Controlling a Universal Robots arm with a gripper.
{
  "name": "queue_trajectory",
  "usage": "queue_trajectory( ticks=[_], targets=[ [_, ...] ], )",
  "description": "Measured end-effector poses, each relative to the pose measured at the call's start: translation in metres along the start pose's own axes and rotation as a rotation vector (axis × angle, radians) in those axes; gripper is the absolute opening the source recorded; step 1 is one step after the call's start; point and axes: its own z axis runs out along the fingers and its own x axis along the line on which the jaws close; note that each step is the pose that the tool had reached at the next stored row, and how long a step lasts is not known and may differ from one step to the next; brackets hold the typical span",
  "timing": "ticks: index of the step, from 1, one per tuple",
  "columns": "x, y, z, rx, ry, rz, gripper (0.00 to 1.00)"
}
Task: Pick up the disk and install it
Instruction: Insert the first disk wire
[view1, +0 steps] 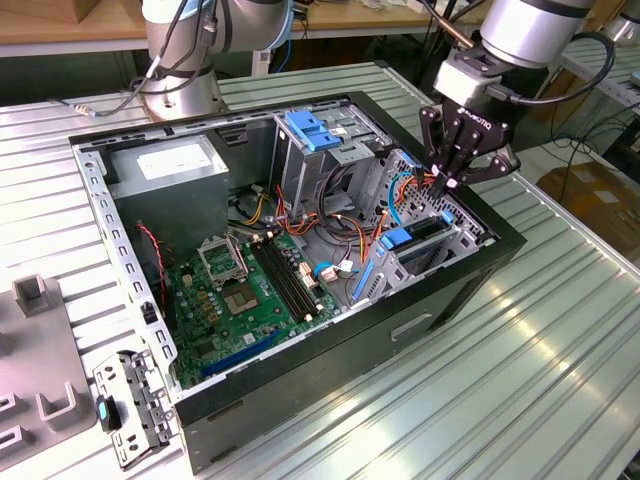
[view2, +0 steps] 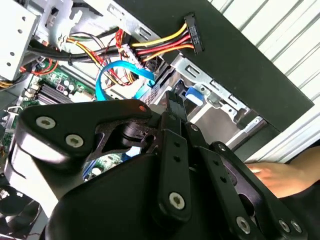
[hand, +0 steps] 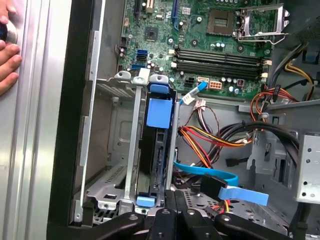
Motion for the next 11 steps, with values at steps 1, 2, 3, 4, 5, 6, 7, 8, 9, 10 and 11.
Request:
queue_trajectory(
  ticks=[1,2,3,4,5,6,7,8,9,10,11],
  targets=[
    [0.0000,-0.0001,-0.0010,0.0003,-0.0002,-0.025,0.11],
    [0.0001,-0.0001,-0.0017,0.0006,-0.0020,-0.040,0.11],
    [0.0001,-0.0002,-0.0021,0.0007,-0.0025,-0.052,0.11],
    [0.0001,-0.0004,-0.0025,0.0007,-0.0026,-0.071,0.11],
    [0.0001,-0.0004,-0.0025,0.0010,-0.0028,-0.086,0.11],
    [0.0001,-0.0005,-0.0027,0.0017,-0.0026,-0.113,0.11],
    [0.0001,-0.0005,-0.0029,0.0020,-0.0022,-0.130,0.11],
    [0.0001,-0.0006,-0.0030,0.0024,-0.0020,-0.148,0.11],
    [0.0001,-0.0006,-0.0031,0.0030,-0.0018,-0.175,0.11],
    [0.0001,-0.0006,-0.0031,0.0036,-0.0016,-0.195,0.11],
    [-0.0005,-0.0013,-0.0033,0.0041,-0.0009,-0.219,0.11]
  ],
)
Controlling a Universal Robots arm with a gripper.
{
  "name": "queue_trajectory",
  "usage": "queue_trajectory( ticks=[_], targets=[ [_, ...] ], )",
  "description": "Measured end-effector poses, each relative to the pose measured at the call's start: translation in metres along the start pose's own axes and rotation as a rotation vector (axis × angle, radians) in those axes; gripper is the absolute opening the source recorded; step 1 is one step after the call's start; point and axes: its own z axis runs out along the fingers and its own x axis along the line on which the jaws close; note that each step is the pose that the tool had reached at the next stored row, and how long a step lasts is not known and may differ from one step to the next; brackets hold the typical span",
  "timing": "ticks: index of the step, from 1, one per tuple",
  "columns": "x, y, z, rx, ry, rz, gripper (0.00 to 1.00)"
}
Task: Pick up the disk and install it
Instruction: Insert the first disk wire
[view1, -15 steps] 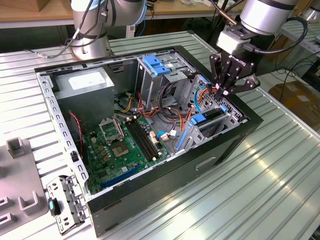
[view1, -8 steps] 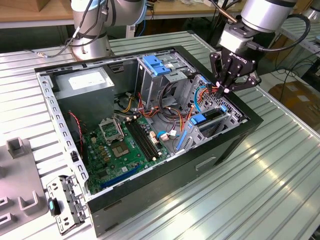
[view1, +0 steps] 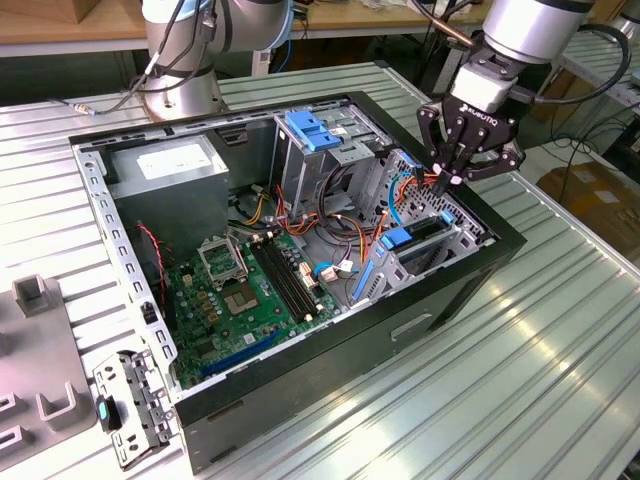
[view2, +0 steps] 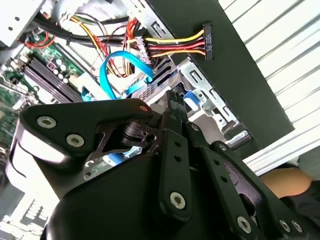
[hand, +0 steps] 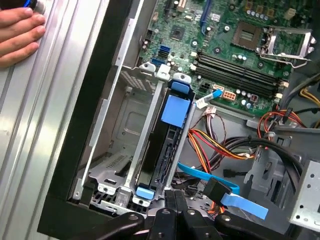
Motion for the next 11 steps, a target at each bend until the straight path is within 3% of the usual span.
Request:
queue_trajectory(
  ticks=[11],
  targets=[
    [-0.0047,-0.0182,-0.0002,0.0010,0.0001,-0.033,0.11]
  ],
)
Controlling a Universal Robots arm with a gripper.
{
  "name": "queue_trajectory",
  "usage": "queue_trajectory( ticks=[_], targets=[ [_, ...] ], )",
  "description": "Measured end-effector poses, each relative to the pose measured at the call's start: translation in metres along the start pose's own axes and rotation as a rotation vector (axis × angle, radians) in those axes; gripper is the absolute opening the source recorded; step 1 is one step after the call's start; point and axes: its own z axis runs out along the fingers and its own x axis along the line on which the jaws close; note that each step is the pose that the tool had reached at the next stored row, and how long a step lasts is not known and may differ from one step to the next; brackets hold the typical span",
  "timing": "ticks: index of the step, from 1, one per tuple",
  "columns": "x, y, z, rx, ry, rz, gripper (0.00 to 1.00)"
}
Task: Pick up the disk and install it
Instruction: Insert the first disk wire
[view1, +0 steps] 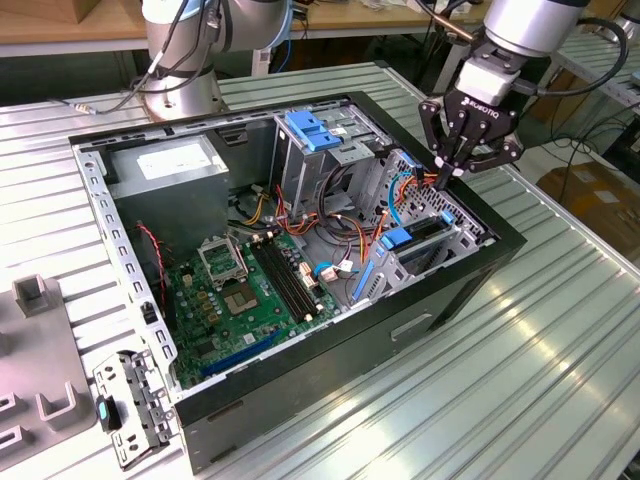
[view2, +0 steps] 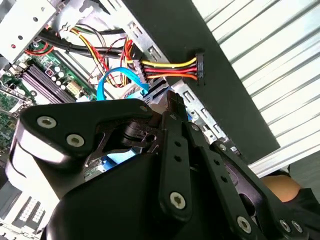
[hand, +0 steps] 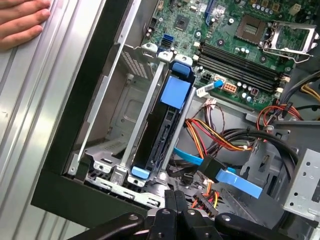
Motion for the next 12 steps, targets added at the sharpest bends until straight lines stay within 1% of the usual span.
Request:
queue_trajectory(
  ticks=[2,4,6,7,12],
  targets=[
    [0.0000,-0.0049,-0.0012,-0.0001,0.0005,-0.010,0.11],
    [0.0000,-0.0055,-0.0041,-0.0006,-0.0001,-0.025,0.11],
    [0.0000,-0.0055,-0.0056,0.0000,0.0000,-0.051,0.11],
    [0.0000,-0.0056,-0.0059,0.0009,0.0004,-0.079,0.11],
    [0.0002,-0.0063,-0.0062,0.0028,0.0019,-0.157,0.11]
  ],
)
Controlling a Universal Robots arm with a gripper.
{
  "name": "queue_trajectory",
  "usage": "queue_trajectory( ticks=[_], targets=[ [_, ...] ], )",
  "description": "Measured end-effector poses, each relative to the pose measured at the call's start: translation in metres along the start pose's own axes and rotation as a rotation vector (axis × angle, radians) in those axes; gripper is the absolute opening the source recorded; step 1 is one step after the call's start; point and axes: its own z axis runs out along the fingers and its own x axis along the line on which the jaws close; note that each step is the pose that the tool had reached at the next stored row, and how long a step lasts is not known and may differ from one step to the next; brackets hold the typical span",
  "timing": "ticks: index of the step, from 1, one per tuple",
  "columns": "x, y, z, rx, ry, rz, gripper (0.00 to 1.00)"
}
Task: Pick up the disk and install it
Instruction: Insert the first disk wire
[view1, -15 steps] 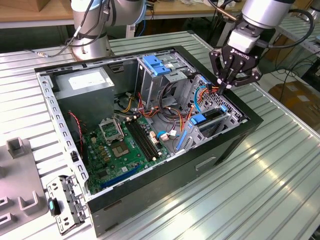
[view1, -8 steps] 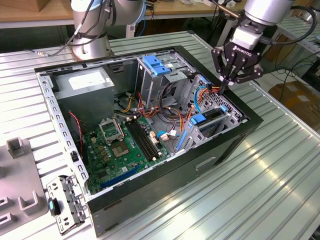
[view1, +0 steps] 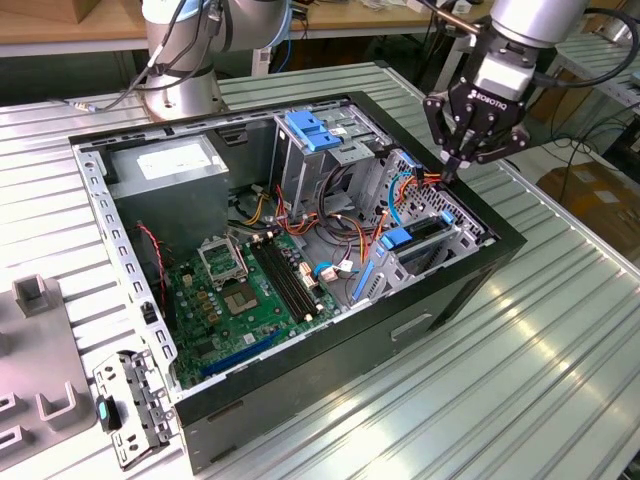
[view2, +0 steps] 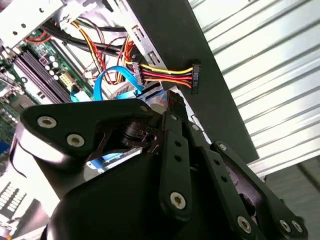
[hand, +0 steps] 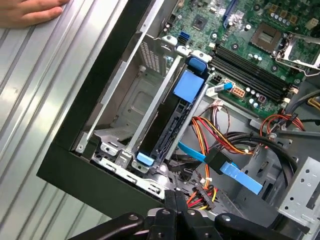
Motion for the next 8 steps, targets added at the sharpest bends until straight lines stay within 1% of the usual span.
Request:
queue_trajectory(
  ticks=[1,2,4,5,8],
  targets=[
    [0.0001,0.0000,0.0001,0.0005,0.0001,-0.016,0.11],
    [0.0001,-0.0001,0.0002,0.0016,0.0006,-0.055,0.11],
    [0.0001,-0.0001,0.0006,0.0026,0.0012,-0.092,0.11],
    [0.0003,-0.0004,0.0008,0.0026,0.0020,-0.108,0.11],
    [0.0009,-0.0014,0.0010,0.0014,0.0055,-0.135,0.11]
  ],
)
